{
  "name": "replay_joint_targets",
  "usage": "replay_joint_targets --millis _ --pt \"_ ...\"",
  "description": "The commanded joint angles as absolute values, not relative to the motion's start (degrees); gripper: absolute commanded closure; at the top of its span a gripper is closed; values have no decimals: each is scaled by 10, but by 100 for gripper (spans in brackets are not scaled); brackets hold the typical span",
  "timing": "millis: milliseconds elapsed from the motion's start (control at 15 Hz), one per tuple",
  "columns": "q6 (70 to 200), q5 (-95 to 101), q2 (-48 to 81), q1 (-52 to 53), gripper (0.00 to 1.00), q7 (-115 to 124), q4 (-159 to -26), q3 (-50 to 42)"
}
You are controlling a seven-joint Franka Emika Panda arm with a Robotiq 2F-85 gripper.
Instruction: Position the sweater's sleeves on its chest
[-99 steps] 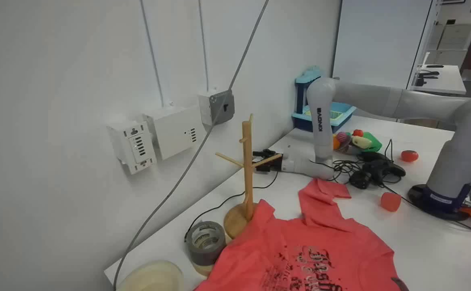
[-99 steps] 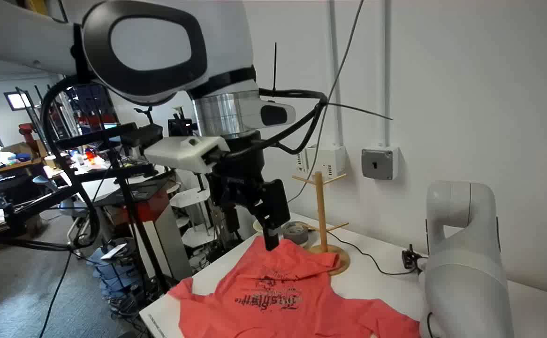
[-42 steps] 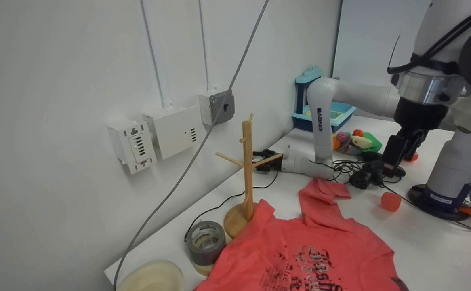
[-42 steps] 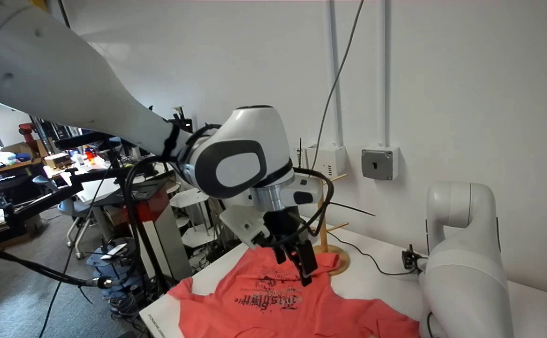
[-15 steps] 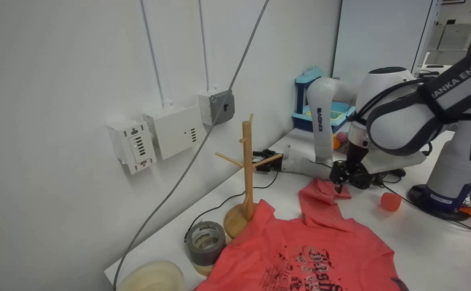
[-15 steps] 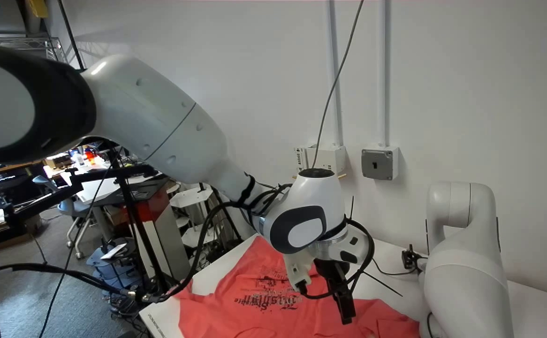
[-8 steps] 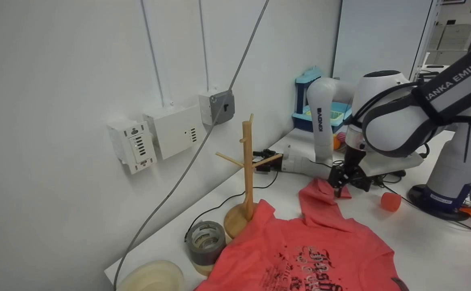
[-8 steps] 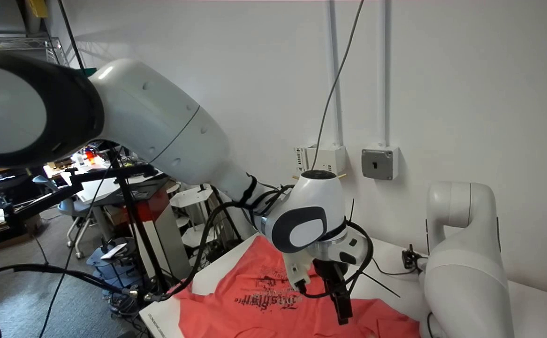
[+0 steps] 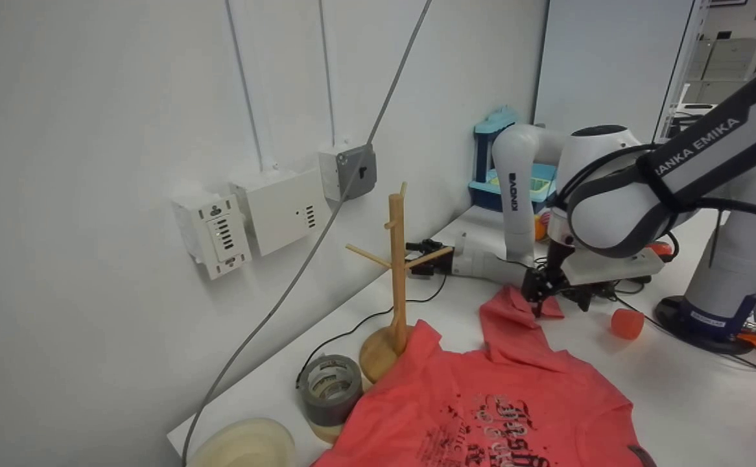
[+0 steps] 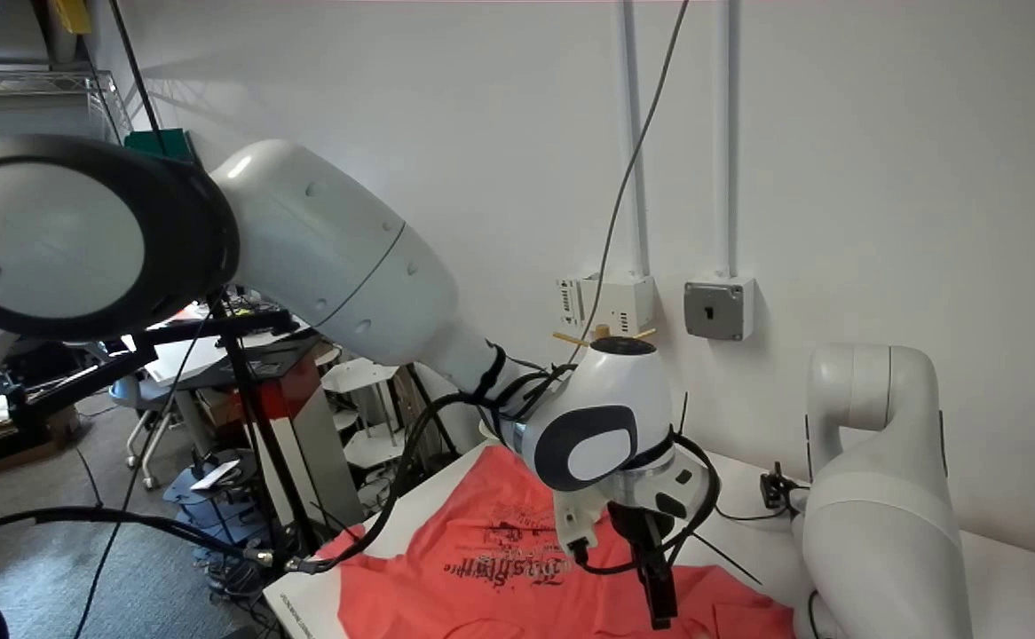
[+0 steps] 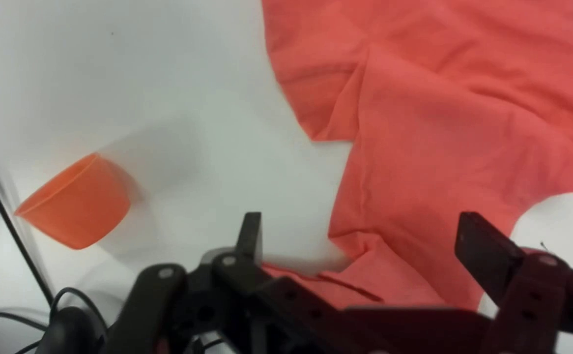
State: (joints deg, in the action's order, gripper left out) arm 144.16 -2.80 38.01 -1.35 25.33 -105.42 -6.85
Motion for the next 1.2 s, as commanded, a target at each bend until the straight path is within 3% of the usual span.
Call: replay_joint_targets --millis 0,1133 --pt "1444 -48 430 -6 0 296 -990 -92" --pt "1450 -49 609 -10 1 462 -783 -137"
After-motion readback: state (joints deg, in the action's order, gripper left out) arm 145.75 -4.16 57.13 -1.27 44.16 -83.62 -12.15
